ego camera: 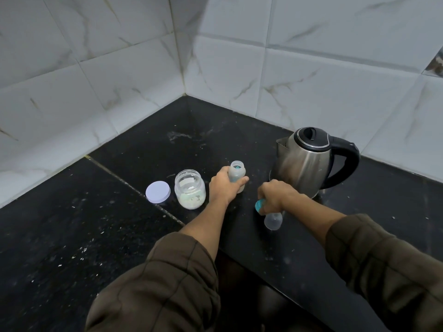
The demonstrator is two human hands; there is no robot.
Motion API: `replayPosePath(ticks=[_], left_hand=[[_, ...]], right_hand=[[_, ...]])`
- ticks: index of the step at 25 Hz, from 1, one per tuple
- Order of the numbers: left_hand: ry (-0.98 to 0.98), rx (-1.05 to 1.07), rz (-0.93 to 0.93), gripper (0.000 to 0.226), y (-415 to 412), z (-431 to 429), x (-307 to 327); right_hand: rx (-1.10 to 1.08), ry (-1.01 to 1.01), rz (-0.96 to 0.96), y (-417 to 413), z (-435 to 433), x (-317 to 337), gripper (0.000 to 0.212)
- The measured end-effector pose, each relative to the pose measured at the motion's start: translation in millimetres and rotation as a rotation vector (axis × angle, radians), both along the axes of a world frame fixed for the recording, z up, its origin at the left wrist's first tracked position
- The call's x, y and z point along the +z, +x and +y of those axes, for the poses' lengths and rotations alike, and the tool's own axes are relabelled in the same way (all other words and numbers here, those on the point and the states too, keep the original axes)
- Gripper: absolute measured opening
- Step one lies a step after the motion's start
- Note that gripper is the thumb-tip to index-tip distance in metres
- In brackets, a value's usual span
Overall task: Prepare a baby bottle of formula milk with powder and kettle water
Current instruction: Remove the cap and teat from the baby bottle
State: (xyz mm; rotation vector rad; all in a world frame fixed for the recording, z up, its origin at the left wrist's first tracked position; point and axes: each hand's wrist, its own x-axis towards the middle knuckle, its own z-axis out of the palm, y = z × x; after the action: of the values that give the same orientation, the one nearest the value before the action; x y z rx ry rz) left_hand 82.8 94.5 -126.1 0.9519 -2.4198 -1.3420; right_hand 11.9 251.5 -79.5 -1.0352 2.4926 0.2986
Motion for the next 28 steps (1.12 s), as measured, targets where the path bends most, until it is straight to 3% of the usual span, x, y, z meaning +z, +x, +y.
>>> replayPosePath(ticks=[3,9,18,21,23,28], left_hand=[[-0.014,-0.012,-0.003,0.057,1.2,0.9,-4.0],[-0.009,-0.012,-0.012,0.061,1.2,-1.2,-6.2],[0.058,0.009,-0.001,0.070,5.8,-4.1,-16.4],[0.088,-0.018,-0.031,0.107,7.1,-4.0,-3.0],[0.101,-0.035,-0.003,0.115,7.0,-2.4,12.9],[0.059,-0.037,0.231,0.080,7.1,-6.0,59.6]], right_hand=[[-0.026,0.105,-0.042,-3.4,3.0,-0.3,0.048],[-0.039,0.017,0.063,-0.5,-5.4,-2.6,0.056],[-0.045,0.062,-0.008,2.5,-11.5,1.0,0.070],[-0.091,0.005,-0.017,-2.4,-17.8,23.0,0.054],[-0.123,-0.075,0.011,-6.0,-22.8,40.3,0.037],[-0.156,-0.415,0.141,-10.8,-44.5,76.3,0.021]])
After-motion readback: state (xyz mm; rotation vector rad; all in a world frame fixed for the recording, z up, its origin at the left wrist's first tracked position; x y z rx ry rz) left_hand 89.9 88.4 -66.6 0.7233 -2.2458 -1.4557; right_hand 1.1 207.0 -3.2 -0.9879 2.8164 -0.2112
